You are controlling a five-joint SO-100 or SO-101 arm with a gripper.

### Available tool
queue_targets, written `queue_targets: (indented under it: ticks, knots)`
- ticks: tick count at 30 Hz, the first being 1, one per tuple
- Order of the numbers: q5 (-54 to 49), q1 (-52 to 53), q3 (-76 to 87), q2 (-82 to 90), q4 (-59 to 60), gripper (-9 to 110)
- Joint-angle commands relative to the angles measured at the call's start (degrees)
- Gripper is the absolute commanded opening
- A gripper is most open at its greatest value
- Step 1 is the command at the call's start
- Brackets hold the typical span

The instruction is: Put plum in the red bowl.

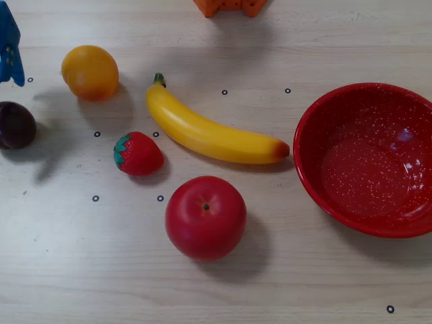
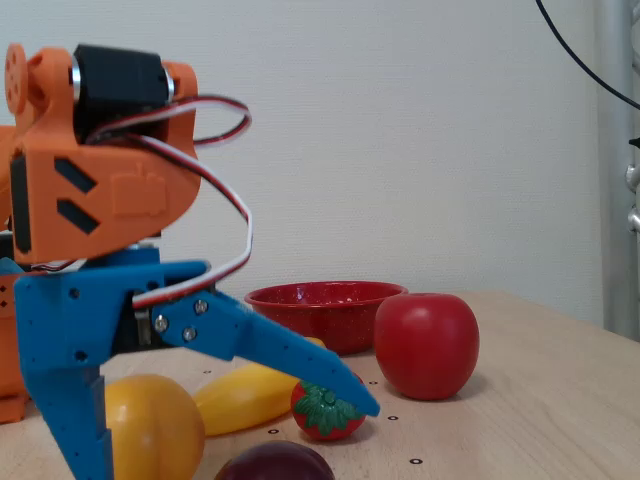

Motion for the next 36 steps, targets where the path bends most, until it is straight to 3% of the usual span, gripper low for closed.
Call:
queue_targets:
  ticks: [1, 13, 36]
  knots:
    - [-1.8, 1.1, -4.1, 2.0, -0.4, 60]
    - [-4.8, 2.8, -3.9, -0.7, -7.8, 60]
    - [-5.4, 5.0, -2.7, -2.4, -10.7, 59]
